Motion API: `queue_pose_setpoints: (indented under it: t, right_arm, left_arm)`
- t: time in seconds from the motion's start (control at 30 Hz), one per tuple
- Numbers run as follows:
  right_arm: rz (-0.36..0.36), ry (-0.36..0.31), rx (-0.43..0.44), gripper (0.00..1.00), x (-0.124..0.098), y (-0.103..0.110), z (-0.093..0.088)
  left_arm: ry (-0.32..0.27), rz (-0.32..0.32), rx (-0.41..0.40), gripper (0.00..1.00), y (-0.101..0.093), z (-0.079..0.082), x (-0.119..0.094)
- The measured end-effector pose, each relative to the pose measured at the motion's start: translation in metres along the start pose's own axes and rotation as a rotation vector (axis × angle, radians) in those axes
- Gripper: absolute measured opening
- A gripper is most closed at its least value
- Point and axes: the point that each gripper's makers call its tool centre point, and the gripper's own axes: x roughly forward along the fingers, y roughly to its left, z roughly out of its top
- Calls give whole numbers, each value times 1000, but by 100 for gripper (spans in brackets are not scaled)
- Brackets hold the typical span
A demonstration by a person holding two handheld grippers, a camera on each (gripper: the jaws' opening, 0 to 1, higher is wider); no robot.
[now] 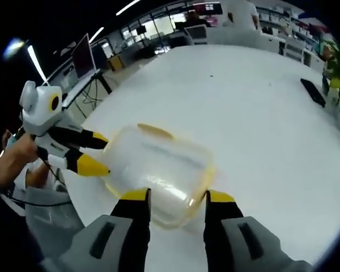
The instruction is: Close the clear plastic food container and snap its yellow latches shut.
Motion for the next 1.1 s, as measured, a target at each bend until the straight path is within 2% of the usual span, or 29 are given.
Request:
queue_pose_setpoints:
  t: [0.1, 0.13, 0.17, 0.3, 0.83, 1.1]
  right_arm:
    - [-1, -2, 9, 32, -1, 0, -1]
    - [-8, -7, 8, 32, 0, -1, 0]
    - [-7, -8, 13, 32, -1, -2, 1]
    - [-11, -5, 15, 32, 0, -2, 2]
    - [-16, -4, 32, 33, -3, -3, 1]
    - [-16, -5, 36, 33, -3, 1, -2]
  left_arm:
    - [3, 2, -6, 32, 0, -1, 0]
    - [24, 2, -37, 30, -1, -6, -4]
    - [2, 6, -15, 30, 1, -3, -5]
    - [-2, 14, -24, 31, 2, -2, -5]
    - [11, 6, -6, 32, 2, 3, 3]
    - [13, 6, -8, 32, 1, 1, 2]
